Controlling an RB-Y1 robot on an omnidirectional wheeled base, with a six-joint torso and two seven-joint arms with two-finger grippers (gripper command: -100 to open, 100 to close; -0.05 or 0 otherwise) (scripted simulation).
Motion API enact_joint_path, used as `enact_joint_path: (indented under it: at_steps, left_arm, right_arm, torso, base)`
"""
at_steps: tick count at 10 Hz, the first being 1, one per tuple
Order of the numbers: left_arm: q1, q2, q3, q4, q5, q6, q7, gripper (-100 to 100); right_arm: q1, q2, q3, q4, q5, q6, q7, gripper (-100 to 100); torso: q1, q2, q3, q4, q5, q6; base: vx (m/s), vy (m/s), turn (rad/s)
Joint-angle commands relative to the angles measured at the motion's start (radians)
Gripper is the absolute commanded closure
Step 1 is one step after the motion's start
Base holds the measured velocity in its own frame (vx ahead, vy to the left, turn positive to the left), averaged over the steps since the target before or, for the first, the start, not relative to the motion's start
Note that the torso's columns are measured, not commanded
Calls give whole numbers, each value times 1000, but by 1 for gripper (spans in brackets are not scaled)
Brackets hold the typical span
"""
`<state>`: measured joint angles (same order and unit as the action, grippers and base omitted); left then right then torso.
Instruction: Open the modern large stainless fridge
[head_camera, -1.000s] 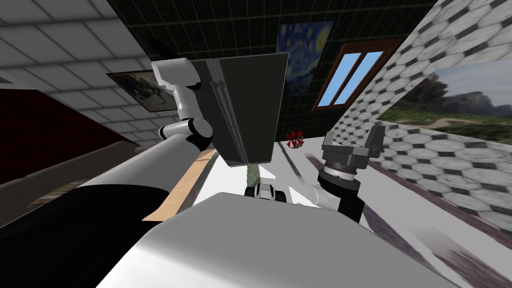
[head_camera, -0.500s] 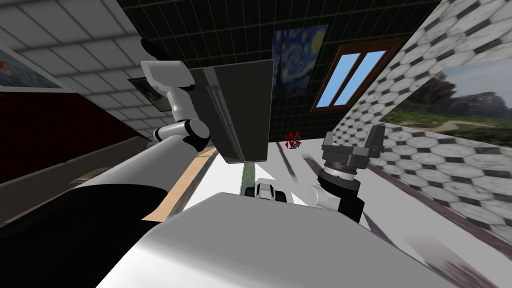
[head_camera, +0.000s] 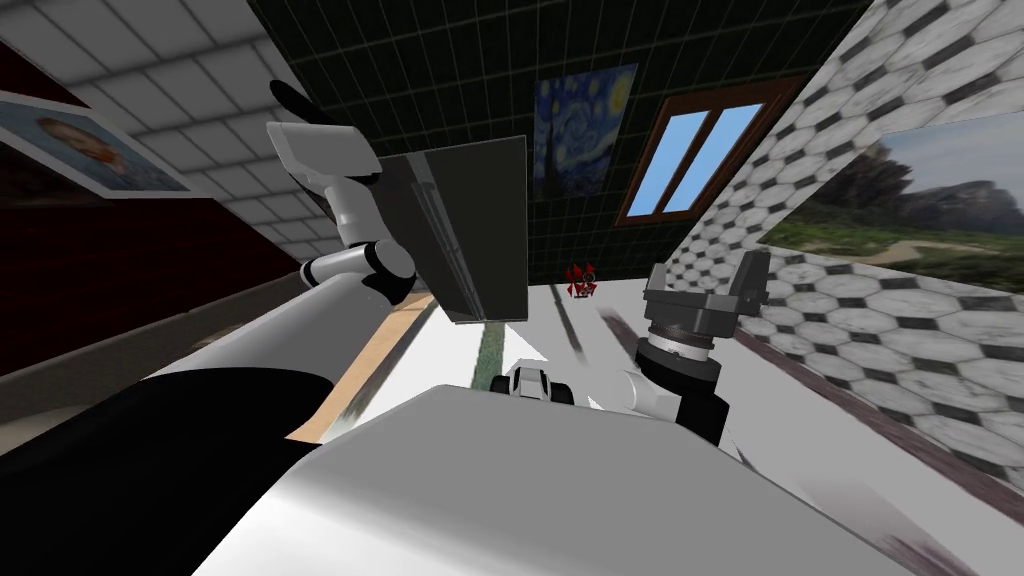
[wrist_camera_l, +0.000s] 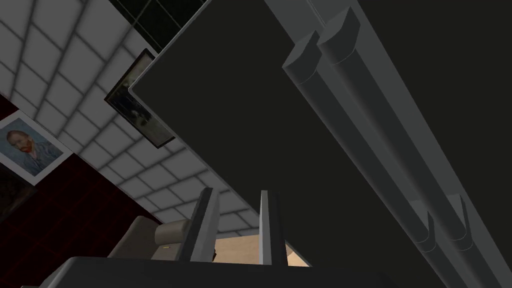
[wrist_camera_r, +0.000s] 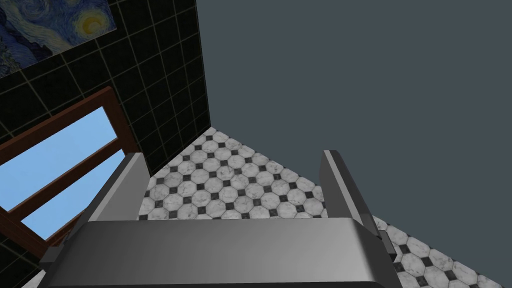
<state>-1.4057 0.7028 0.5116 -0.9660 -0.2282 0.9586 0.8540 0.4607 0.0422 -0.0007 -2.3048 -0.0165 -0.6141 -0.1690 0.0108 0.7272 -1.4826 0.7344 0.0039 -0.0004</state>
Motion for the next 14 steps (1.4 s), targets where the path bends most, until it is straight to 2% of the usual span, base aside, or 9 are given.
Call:
enact_joint_path:
  at_steps: [1, 3, 9, 11, 12, 14]
  left_arm:
    - [29, -3, 16, -4, 0, -11, 20, -100]
    - [50, -5, 29, 1, -1, -25, 37, -100]
    - [120, -12, 71, 17, -5, -70, 92, -100]
    - [117, -11, 69, 13, -2, -66, 86, -100]
    - [117, -11, 68, 13, -2, -66, 86, 100]
    - [131, 9, 77, -1, -40, -54, 109, 100]
  right_arm:
    - [0, 0, 0, 0, 0, 0, 0, 0]
    - [0, 0, 0, 0, 0, 0, 0, 0]
    - [0, 0, 0, 0, 0, 0, 0, 0]
    - [0, 0, 0, 0, 0, 0, 0, 0]
    - [0, 0, 0, 0, 0, 0, 0, 0]
    - [0, 0, 0, 0, 0, 0, 0, 0]
  torso:
    - [-4, -1, -1, -1, -1, 0]
    - [-11, 7, 4, 2, -4, 1]
    - [-10, 10, 6, 3, -4, 0]
    - [-9, 16, 9, 5, -3, 0]
    - [-9, 18, 11, 6, -3, 0]
    - [-13, 12, 7, 4, -4, -2]
  base:
    - [183, -55, 16]
    - [187, -27, 10]
    - [190, -55, 14]
    - [52, -13, 1]
    - [12, -1, 8]
    - [-8, -158, 86]
